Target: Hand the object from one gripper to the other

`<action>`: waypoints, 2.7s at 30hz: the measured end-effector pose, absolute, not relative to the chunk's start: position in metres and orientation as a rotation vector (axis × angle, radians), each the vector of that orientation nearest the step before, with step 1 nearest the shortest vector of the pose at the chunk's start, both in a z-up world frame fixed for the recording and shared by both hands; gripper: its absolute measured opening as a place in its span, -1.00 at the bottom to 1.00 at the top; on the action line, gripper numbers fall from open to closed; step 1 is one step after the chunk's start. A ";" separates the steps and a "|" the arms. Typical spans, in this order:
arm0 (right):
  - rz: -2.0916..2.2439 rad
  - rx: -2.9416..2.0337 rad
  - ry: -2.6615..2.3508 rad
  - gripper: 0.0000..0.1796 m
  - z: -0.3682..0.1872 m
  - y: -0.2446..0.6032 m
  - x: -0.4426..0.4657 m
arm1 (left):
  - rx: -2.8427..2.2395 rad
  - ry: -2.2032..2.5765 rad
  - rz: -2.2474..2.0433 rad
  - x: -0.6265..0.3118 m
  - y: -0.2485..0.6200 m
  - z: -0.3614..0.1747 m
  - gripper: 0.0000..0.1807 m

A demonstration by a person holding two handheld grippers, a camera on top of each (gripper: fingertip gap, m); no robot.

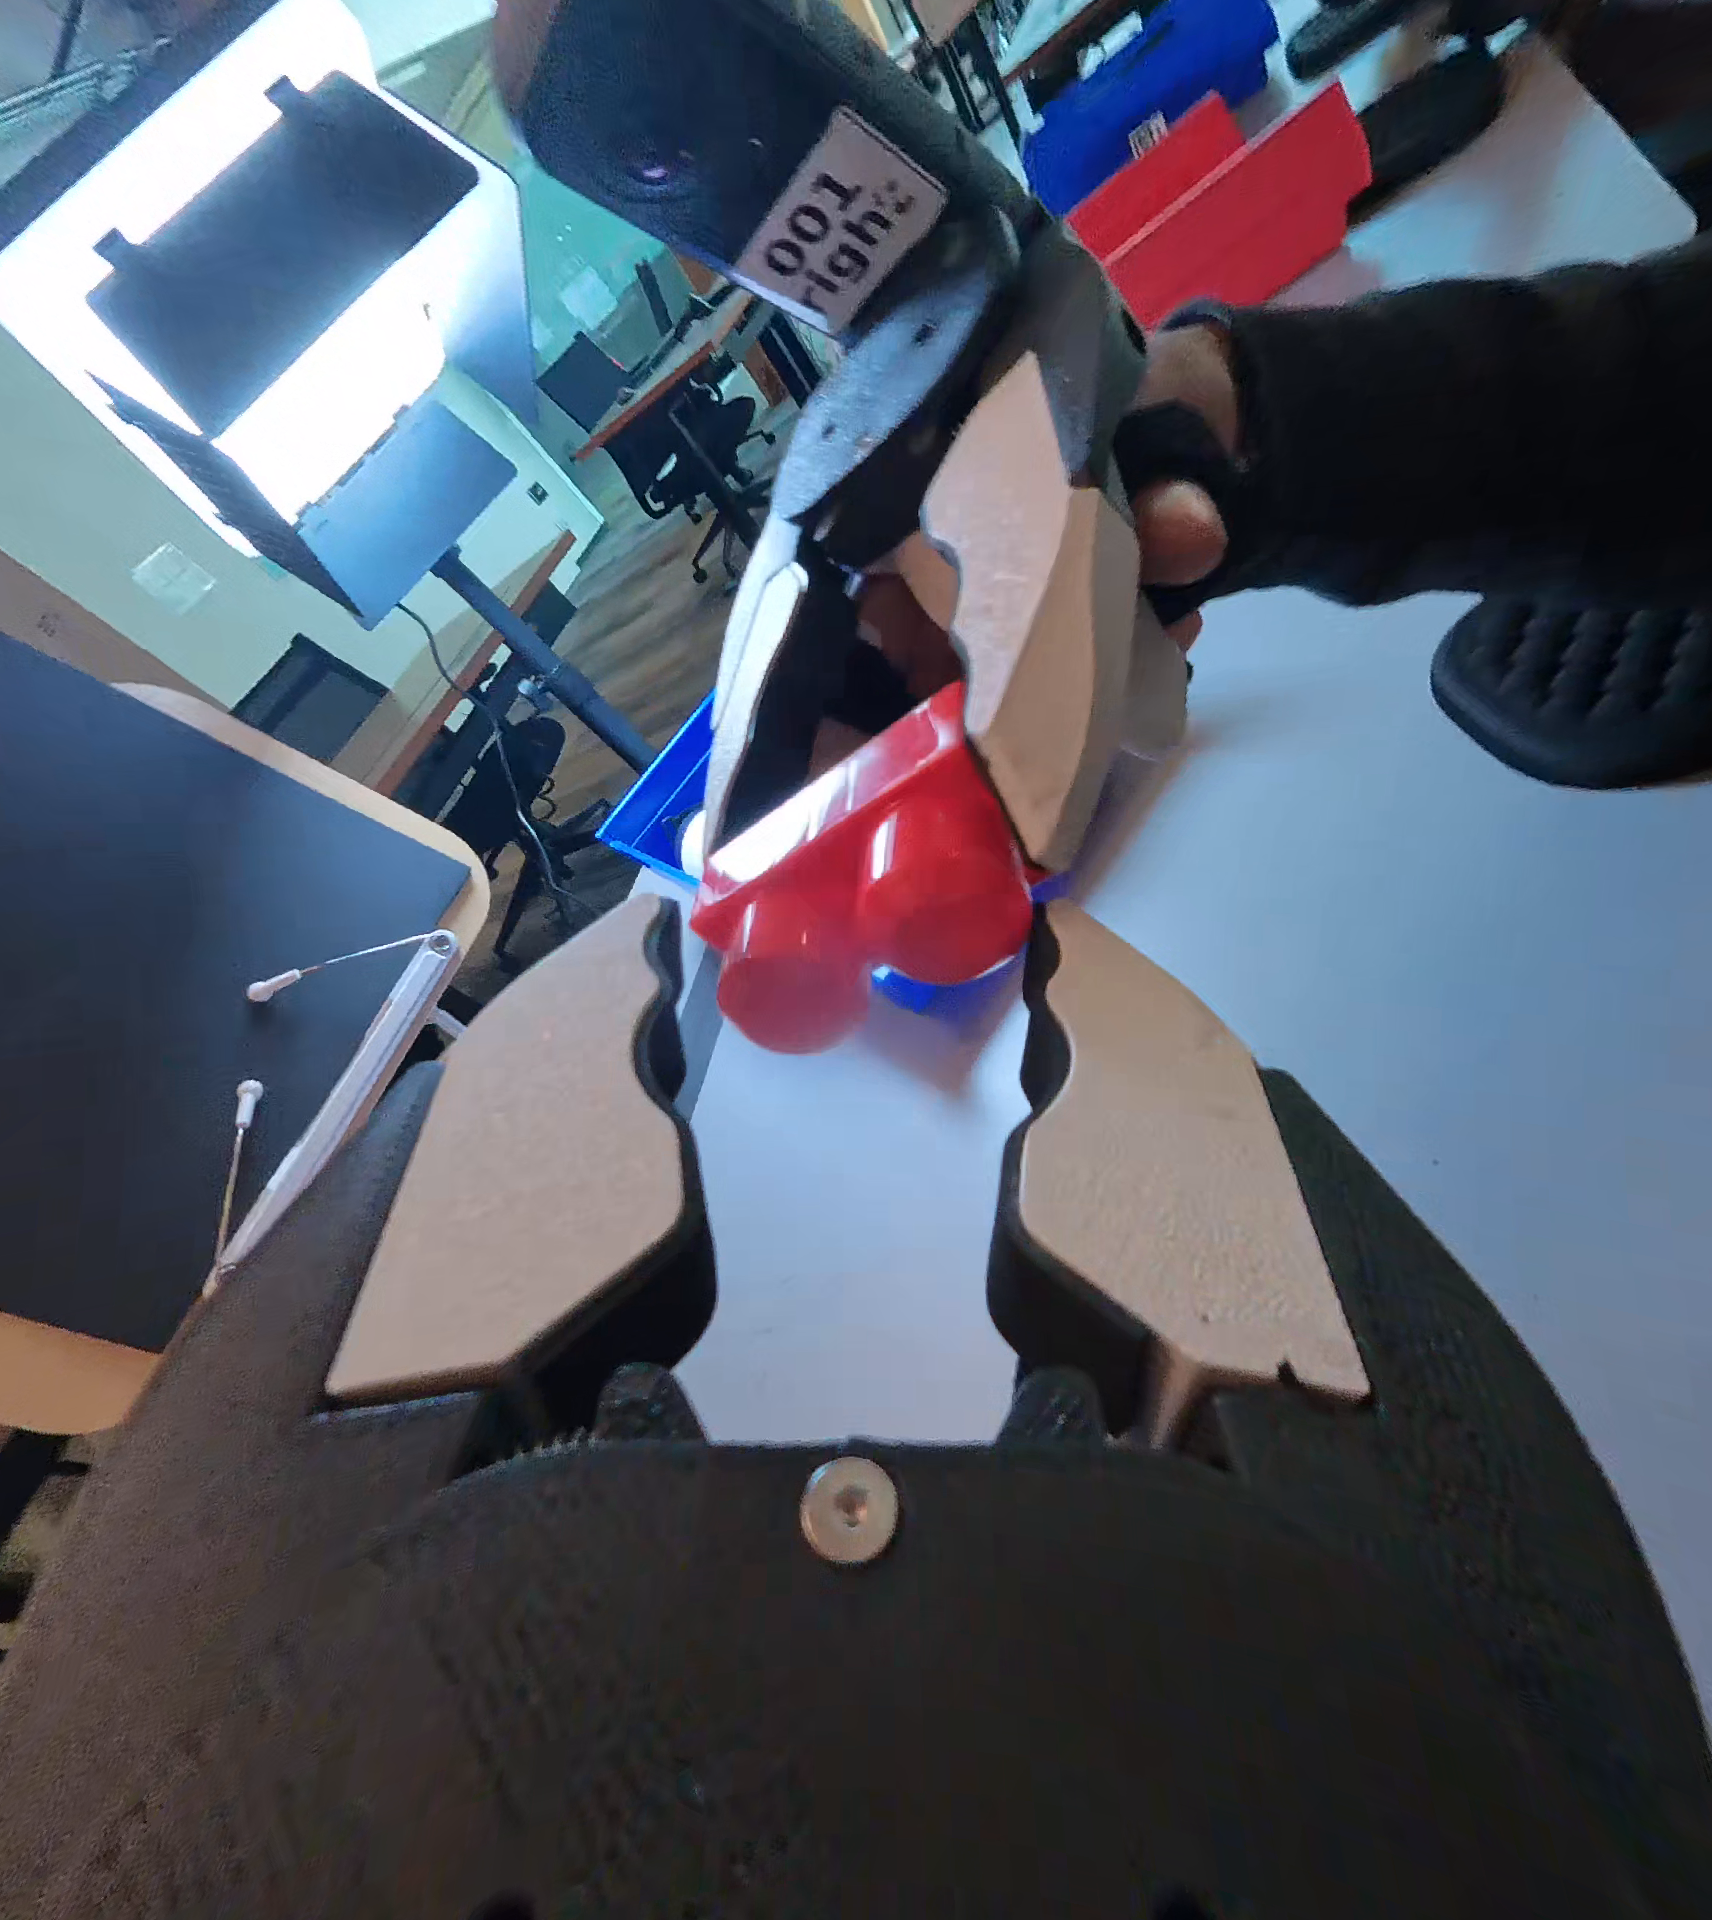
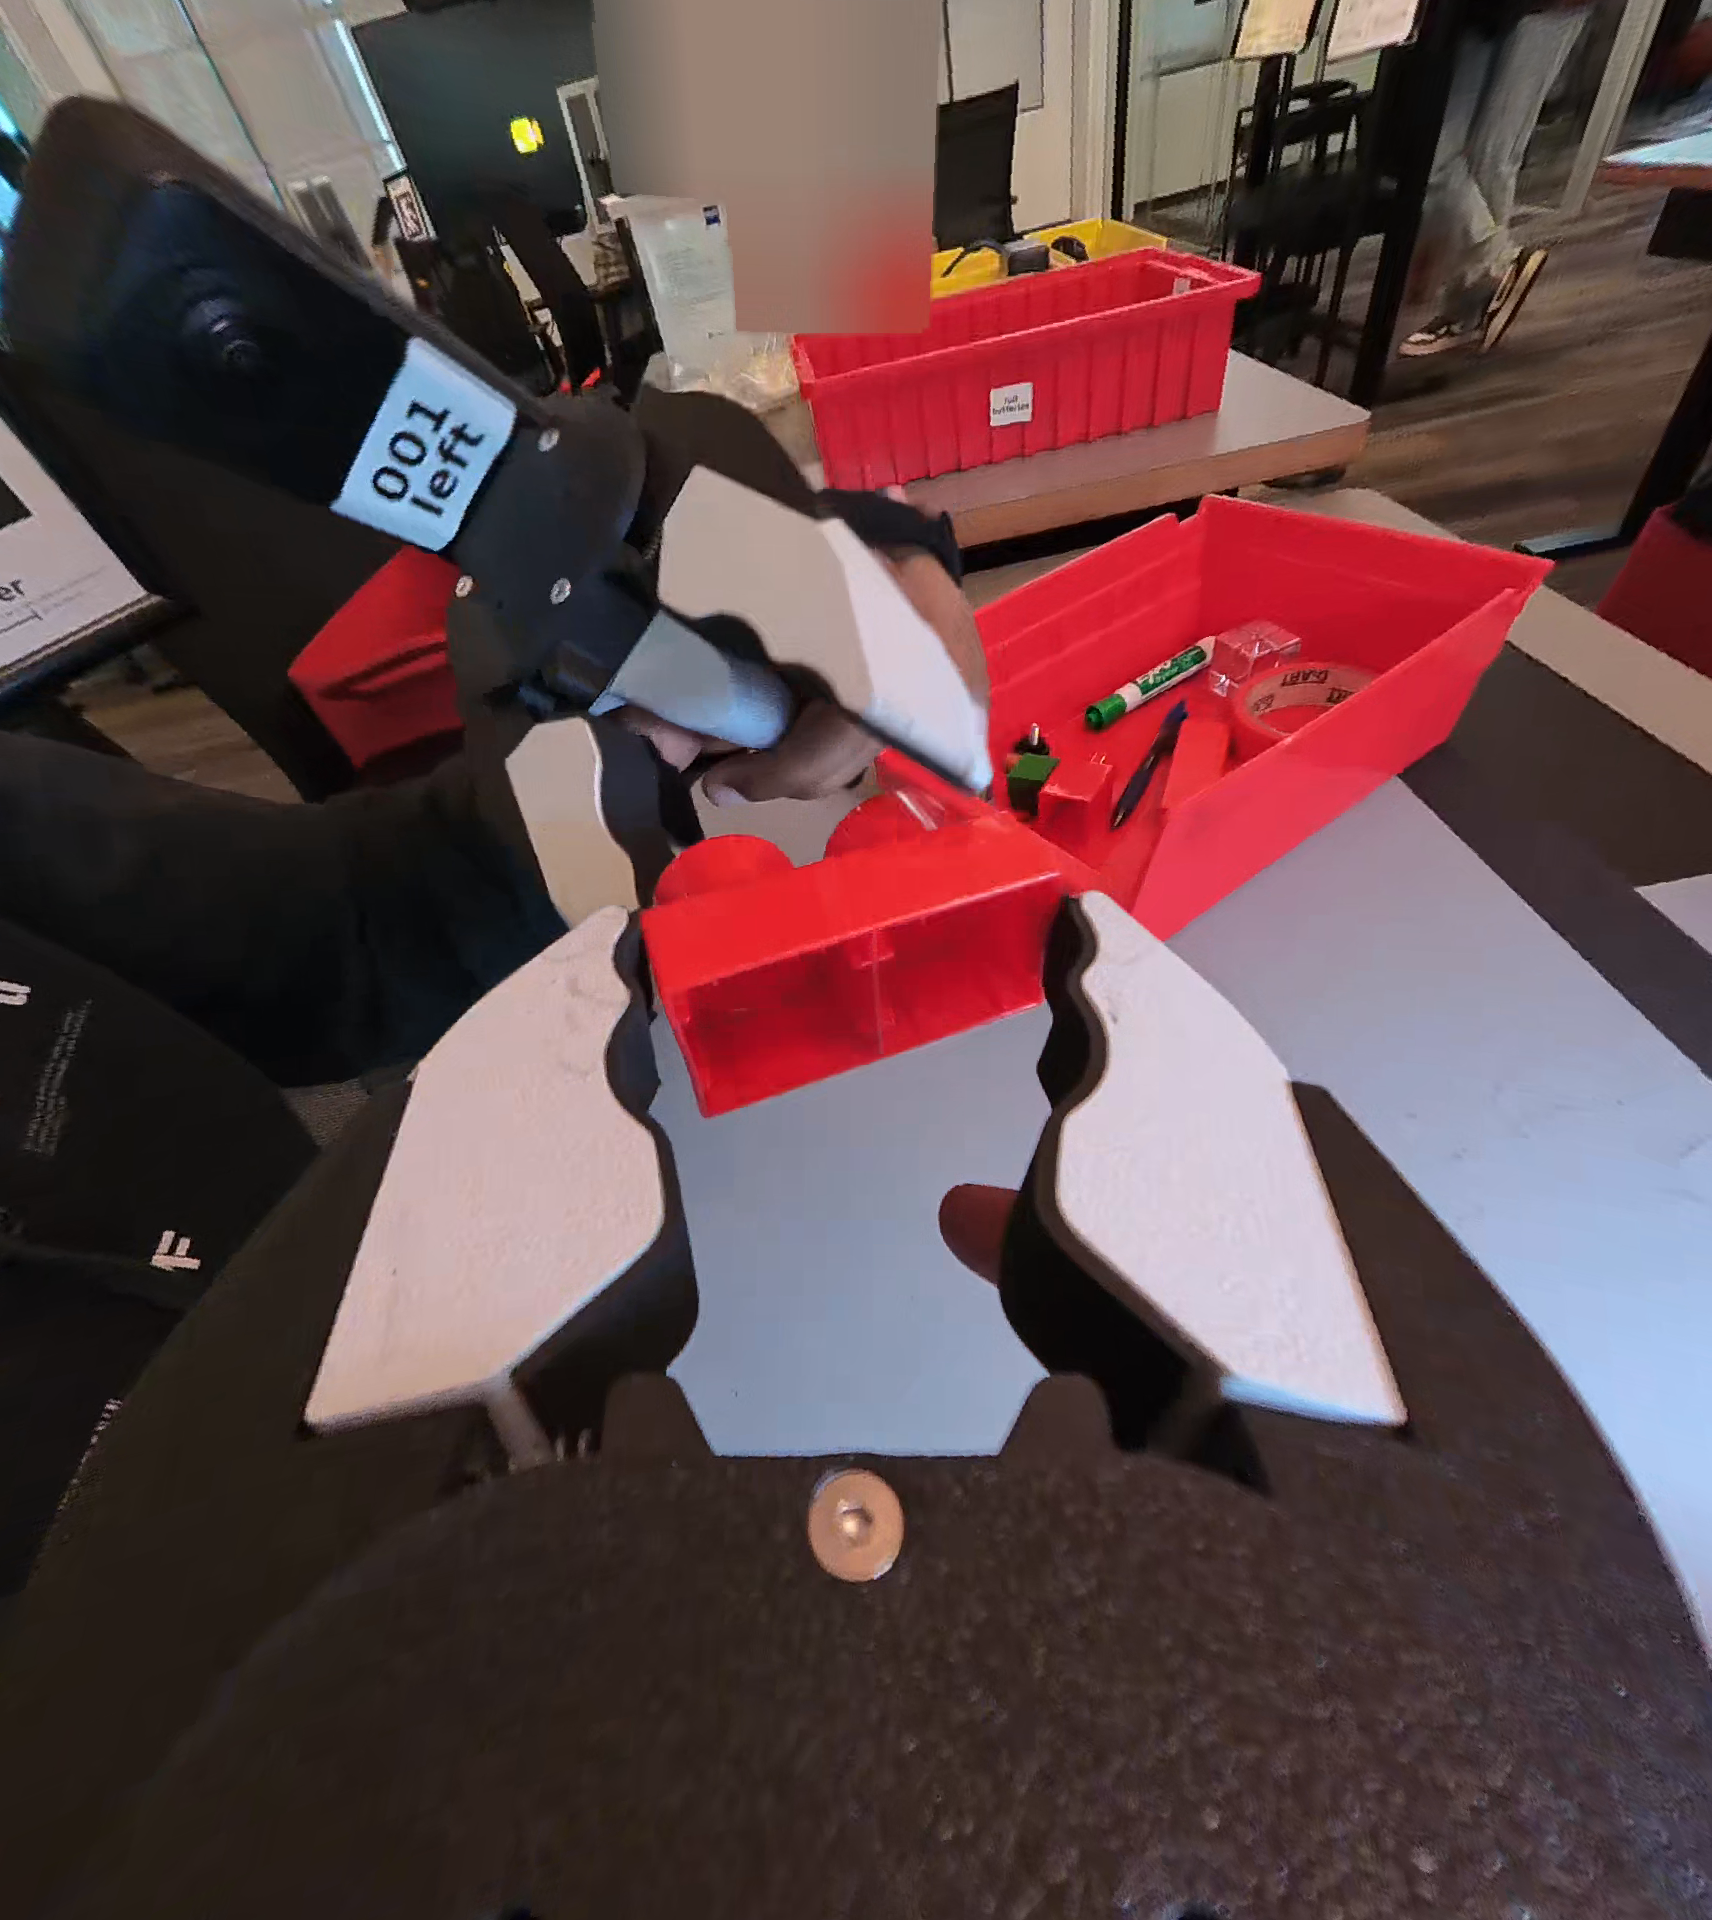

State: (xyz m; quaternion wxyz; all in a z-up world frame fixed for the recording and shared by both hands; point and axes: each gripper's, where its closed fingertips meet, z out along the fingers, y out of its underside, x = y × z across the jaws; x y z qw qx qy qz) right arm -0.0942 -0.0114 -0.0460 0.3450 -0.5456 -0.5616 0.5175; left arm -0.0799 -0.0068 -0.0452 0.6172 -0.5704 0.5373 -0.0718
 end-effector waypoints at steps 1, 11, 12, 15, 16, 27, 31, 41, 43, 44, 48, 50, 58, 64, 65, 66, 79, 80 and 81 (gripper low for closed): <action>1.352 -1.431 -1.460 -0.19 -0.047 -0.012 -0.094 | -1.287 1.265 -0.141 -0.078 -0.009 -0.047 -0.36; 1.509 -1.374 -1.344 -0.20 -0.025 -0.011 -0.089 | -1.127 1.189 -0.151 -0.073 -0.016 -0.025 -0.67; 1.532 -1.323 -1.335 -0.22 -0.019 -0.012 -0.087 | -1.126 1.158 -0.210 -0.074 -0.018 -0.019 -0.67; 1.484 -1.150 -1.313 -0.23 -0.004 -0.011 -0.079 | -1.130 1.039 -0.435 -0.083 -0.022 -0.001 -0.68; 1.398 -1.100 -1.324 -0.22 -0.004 -0.009 -0.078 | -1.129 0.998 -0.523 -0.086 -0.023 0.004 -0.67; 0.612 -0.786 -1.185 -0.64 0.011 0.002 -0.086 | -1.145 0.563 -1.130 -0.095 -0.005 0.022 -0.68; 0.509 -0.786 -1.173 -0.80 0.009 0.008 -0.086 | -1.144 0.505 -1.207 -0.090 -0.001 0.019 -0.68; 0.017 -0.754 -1.170 -0.94 -0.002 0.040 -0.079 | -1.375 0.536 -0.974 -0.108 0.018 0.003 -0.64; -0.182 -0.706 -1.184 -0.95 -0.013 0.049 -0.082 | -1.392 0.525 -0.865 -0.108 0.022 0.002 -0.63; -0.243 -0.701 -1.204 -0.95 -0.020 0.053 -0.086 | -1.400 0.541 -0.765 -0.108 0.024 -0.001 -0.63; -0.253 -0.747 -1.272 -0.95 -0.039 0.059 -0.094 | -1.408 0.823 -0.064 -0.110 0.035 -0.025 -0.71; -0.270 -0.784 -1.305 -0.95 -0.044 0.063 -0.093 | -1.448 0.919 0.105 -0.112 0.039 -0.040 -0.68; -0.252 -0.916 -1.430 -0.95 -0.067 0.068 -0.093 | -1.379 1.122 0.403 -0.108 0.041 -0.060 -0.79; -0.213 -0.898 -1.484 -0.95 -0.074 0.058 -0.100 | -1.368 1.195 0.596 -0.116 0.054 -0.079 -0.98; -0.202 -0.886 -1.480 -0.95 -0.073 0.058 -0.100 | -1.359 1.197 0.595 -0.116 0.054 -0.078 -0.98; -0.188 -0.881 -1.478 -0.94 -0.073 0.058 -0.100 | -1.358 1.195 0.594 -0.116 0.054 -0.077 -0.98; -0.244 -0.885 -1.525 -0.98 -0.093 0.064 -0.105 | -1.395 1.264 0.589 -0.122 0.056 -0.091 -0.84; -0.213 -0.894 -1.536 -0.98 -0.094 0.061 -0.107 | -1.399 1.285 0.590 -0.120 0.055 -0.094 -0.84; -0.193 -0.904 -1.546 -0.98 -0.096 0.059 -0.108 | -1.408 1.294 0.605 -0.120 0.056 -0.097 -0.82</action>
